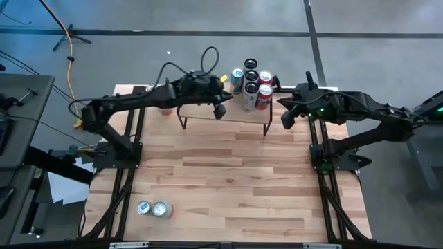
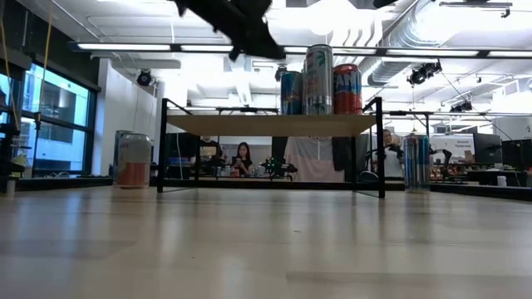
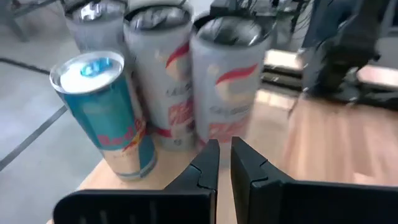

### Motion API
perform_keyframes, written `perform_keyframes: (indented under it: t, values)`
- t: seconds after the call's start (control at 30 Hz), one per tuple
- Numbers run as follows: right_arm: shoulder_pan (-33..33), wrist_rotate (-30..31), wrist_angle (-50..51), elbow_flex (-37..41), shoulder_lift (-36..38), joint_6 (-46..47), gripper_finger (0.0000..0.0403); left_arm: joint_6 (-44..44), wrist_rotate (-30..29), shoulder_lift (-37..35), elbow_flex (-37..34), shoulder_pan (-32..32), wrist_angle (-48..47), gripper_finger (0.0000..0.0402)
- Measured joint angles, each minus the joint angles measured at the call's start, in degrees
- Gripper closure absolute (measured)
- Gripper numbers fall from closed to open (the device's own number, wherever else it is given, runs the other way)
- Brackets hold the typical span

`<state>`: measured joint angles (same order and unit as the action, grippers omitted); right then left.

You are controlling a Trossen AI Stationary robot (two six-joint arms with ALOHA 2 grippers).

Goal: Place canned beverage on shelf
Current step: Put the bottom right blue soda can on the shelf

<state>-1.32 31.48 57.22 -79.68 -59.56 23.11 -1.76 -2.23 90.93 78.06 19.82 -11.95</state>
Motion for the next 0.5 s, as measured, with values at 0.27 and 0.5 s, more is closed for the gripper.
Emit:
perform_keyframes:
  t: [0.27,0.5]
  values:
    - [0.0,0.0,-3.0,0.0,-0.1,-1.0,0.0403,-0.8,-1.1,7.3,0.0,3.0,6.0,0.0401]
    - [0.0,0.0,-4.1,0.0,-0.1,-0.9,0.0403,-2.4,-3.5,9.6,0.0,3.5,9.2,0.0401]
